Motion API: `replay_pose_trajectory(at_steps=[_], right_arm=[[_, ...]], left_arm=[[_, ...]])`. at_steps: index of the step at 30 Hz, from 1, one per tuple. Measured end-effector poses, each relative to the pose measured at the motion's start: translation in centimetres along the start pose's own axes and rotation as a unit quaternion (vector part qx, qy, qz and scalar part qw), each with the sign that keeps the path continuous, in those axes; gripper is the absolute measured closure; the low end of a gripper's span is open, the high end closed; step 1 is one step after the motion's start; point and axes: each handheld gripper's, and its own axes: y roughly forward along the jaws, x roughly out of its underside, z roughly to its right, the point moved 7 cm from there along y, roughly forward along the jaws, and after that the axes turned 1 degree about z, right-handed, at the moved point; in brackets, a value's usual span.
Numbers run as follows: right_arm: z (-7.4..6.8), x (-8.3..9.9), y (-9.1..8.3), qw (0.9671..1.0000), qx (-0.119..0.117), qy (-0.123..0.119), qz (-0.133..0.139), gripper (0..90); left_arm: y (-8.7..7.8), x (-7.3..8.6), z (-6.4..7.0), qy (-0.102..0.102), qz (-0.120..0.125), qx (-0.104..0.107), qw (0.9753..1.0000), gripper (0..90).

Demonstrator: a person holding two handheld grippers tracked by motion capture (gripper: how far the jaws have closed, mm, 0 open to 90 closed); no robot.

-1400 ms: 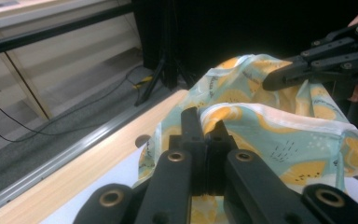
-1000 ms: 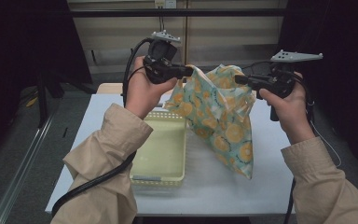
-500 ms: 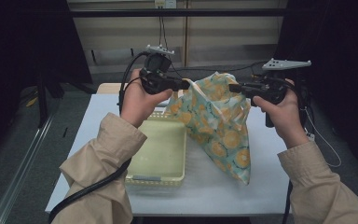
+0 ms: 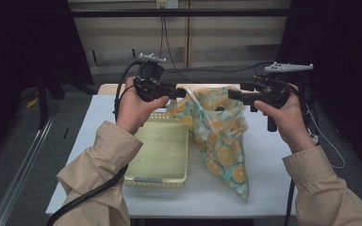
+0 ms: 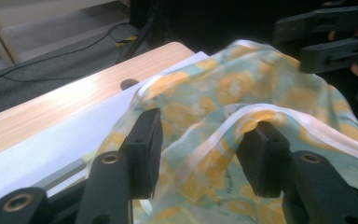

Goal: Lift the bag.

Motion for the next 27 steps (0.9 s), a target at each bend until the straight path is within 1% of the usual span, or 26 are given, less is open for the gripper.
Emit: replay_pose_trajectory(at_steps=[2, 3, 4, 6, 7, 8, 9, 10, 13, 15, 17, 21, 22, 23, 25, 27], right_arm=[[0.1, 0.3, 0.0, 1.0000, 0.001, 0.001, -0.003, 27.9], [0.2, 0.5, 0.0, 1.0000, 0.002, 0.001, -0.006, 26.7], [0.2, 0.6, -0.1, 1.0000, 0.004, 0.000, -0.007, 26.1], [0.5, 0.9, -0.3, 1.0000, 0.006, 0.003, -0.006, 25.4], [0.6, 1.0, -0.3, 0.9999, 0.008, 0.003, -0.006, 24.7], [0.7, 1.2, -0.4, 0.9999, 0.008, 0.004, -0.005, 24.6], [0.9, 1.3, -0.5, 0.9999, 0.008, 0.006, -0.004, 24.6], [1.0, 1.4, -0.6, 0.9999, 0.007, 0.009, -0.003, 24.5], [1.4, 1.8, -1.0, 0.9999, 0.008, 0.010, 0.002, 24.3], [1.7, 2.2, -1.2, 0.9999, 0.010, 0.013, 0.002, 23.9], [1.9, 2.6, -1.3, 0.9999, 0.011, 0.013, -0.002, 23.8], [2.1, 3.6, -1.6, 0.9999, 0.007, 0.013, -0.008, 22.4], [2.1, 3.8, -1.6, 0.9999, 0.005, 0.012, -0.008, 22.2], [2.1, 4.0, -1.7, 0.9999, 0.005, 0.011, -0.009, 22.2], [2.0, 4.3, -1.8, 0.9999, 0.004, 0.013, -0.007, 21.8], [1.9, 4.7, -1.8, 0.9999, -0.002, 0.012, -0.006, 21.7]], left_arm=[[0.1, 0.5, -0.7, -0.012, 0.001, -0.003, 0.9999, 51.4], [0.1, 0.8, -1.1, -0.015, -0.002, -0.006, 0.9999, 50.1], [0.1, 1.2, -1.5, -0.019, -0.002, -0.012, 0.9997, 48.6], [-0.1, 1.6, -2.1, -0.024, -0.007, -0.019, 0.9995, 42.3], [-0.2, 1.9, -2.4, -0.029, -0.005, -0.024, 0.9993, 39.7], [-0.3, 2.1, -2.6, -0.032, -0.002, -0.025, 0.9992, 36.9], [-0.5, 2.3, -2.8, -0.030, -0.008, -0.024, 0.9992, 33.8], [-0.6, 2.5, -2.9, -0.031, -0.006, -0.022, 0.9993, 31.0], [-1.1, 3.4, -3.4, -0.021, -0.016, -0.026, 0.9993, 22.5], [-1.2, 3.9, -3.4, -0.018, -0.016, -0.022, 0.9995, 19.4], [-1.4, 4.7, -3.5, -0.013, -0.026, -0.015, 0.9995, 14.8], [-1.9, 5.8, -3.4, 0.004, -0.036, -0.004, 0.9993, 10.4], [-2.1, 6.1, -3.4, 0.011, -0.037, -0.002, 0.9993, 8.8], [-2.3, 6.3, -3.4, 0.015, -0.033, 0.003, 0.9993, 7.2], [-2.7, 6.8, -3.4, 0.026, -0.031, 0.003, 0.9992, 6.9], [-3.1, 7.4, -3.4, 0.031, -0.028, 0.005, 0.9991, 6.7]])
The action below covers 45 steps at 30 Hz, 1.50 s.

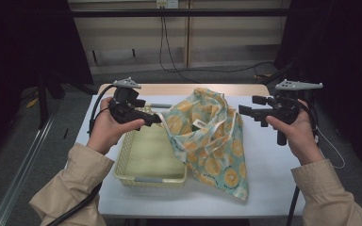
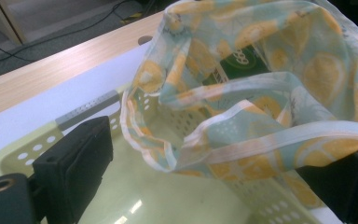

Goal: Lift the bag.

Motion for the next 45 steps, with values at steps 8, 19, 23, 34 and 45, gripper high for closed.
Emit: replay_pose_trajectory(at_steps=[8, 19, 23, 34, 45], right_arm=[[-0.7, 1.3, 0.1, 0.9999, -0.011, -0.011, -0.006, 21.3], [-1.0, 3.6, 0.5, 0.9995, -0.019, -0.020, -0.014, 21.0], [-1.0, 4.3, 0.4, 0.9995, -0.019, -0.020, -0.016, 21.0], [-0.9, 6.9, 0.2, 0.9983, -0.020, -0.035, -0.042, 21.0], [-0.7, 9.4, 0.1, 0.9966, -0.015, -0.041, -0.069, 20.9]], left_arm=[[-1.1, 2.9, -0.6, 0.007, -0.010, 0.000, 0.9999, 6.5], [-1.9, 5.8, -1.1, 0.002, -0.008, -0.007, 0.9999, 7.1], [-2.2, 6.6, -1.3, 0.005, -0.010, -0.009, 0.9999, 7.2], [-2.8, 9.0, -2.1, -0.012, -0.013, -0.018, 0.9997, 7.3], [-3.6, 10.7, -2.5, -0.019, -0.019, -0.022, 0.9994, 7.5]])
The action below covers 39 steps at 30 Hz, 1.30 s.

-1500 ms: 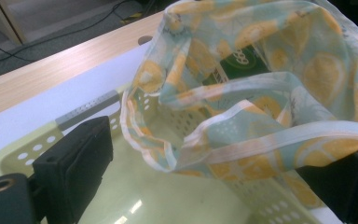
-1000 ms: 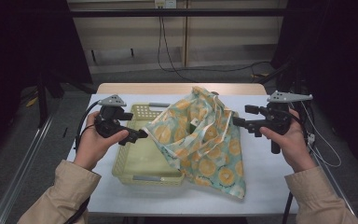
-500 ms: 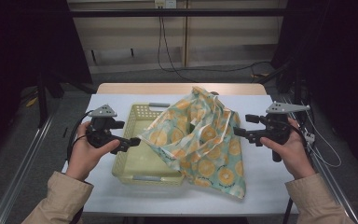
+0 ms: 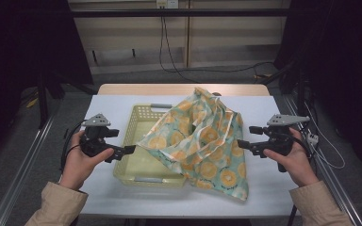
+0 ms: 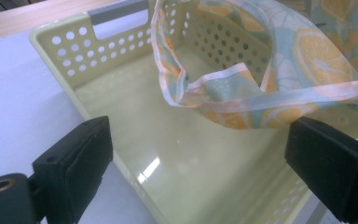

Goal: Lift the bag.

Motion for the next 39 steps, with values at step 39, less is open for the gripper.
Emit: replay_pose_trajectory(at_steps=[39], right_arm=[[-0.1, 5.8, -0.6, 0.9997, 0.005, 0.005, -0.024, 20.7]], left_arm=[[-2.3, 7.1, -0.4, -0.027, 0.029, -0.020, 0.9990, 7.5]])
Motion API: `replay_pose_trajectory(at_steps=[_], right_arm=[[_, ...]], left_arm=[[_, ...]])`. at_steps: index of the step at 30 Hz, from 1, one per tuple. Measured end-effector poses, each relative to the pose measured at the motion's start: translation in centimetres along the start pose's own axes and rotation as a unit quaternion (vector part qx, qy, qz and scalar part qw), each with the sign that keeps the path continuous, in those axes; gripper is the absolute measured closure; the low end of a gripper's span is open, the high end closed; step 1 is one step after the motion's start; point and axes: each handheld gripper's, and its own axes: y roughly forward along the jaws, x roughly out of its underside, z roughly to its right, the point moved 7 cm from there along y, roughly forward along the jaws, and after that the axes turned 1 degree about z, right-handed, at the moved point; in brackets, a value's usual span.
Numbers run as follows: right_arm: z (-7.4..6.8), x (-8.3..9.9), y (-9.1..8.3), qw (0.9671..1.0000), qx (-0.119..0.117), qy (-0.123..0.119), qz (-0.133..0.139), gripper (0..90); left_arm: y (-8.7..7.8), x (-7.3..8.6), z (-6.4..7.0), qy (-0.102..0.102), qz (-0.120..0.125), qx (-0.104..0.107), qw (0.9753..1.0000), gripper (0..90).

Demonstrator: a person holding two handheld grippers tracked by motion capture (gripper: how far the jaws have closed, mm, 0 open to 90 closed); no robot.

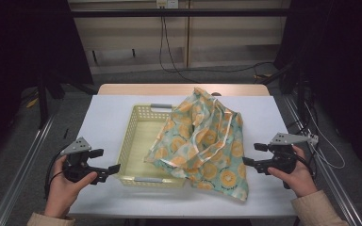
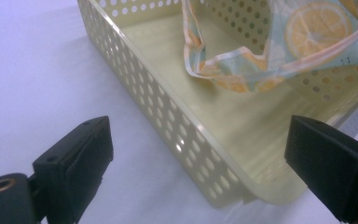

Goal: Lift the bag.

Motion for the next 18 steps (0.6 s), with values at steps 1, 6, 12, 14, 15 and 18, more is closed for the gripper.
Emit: replay_pose_trajectory(at_steps=[1, 6, 12, 14, 15, 18], right_arm=[[0.0, 0.1, 0.0, 1.0000, 0.001, 0.002, 0.000, 20.7], [0.3, 0.8, -0.1, 1.0000, 0.007, 0.006, 0.002, 20.7], [0.5, 1.3, -0.3, 0.9998, 0.013, 0.009, 0.007, 20.7], [0.6, 1.4, -0.2, 0.9998, 0.015, 0.012, 0.007, 20.7], [0.6, 1.5, -0.2, 0.9998, 0.014, 0.013, 0.006, 20.7], [0.5, 1.7, -0.1, 0.9998, 0.015, 0.012, 0.003, 20.6]], left_arm=[[0.0, 0.2, 0.1, -0.001, 0.003, 0.002, 1.0000, 7.5], [0.0, 1.1, 0.1, -0.004, -0.004, 0.002, 1.0000, 7.5], [-0.7, 1.2, 0.2, -0.005, 0.009, -0.001, 0.9999, 7.4], [-0.9, 1.3, 0.2, -0.006, 0.011, -0.002, 0.9999, 7.2], [-0.9, 1.3, 0.1, -0.007, 0.011, -0.003, 0.9999, 7.2], [-0.9, 1.5, 0.1, -0.009, 0.010, -0.003, 0.9999, 6.9]])
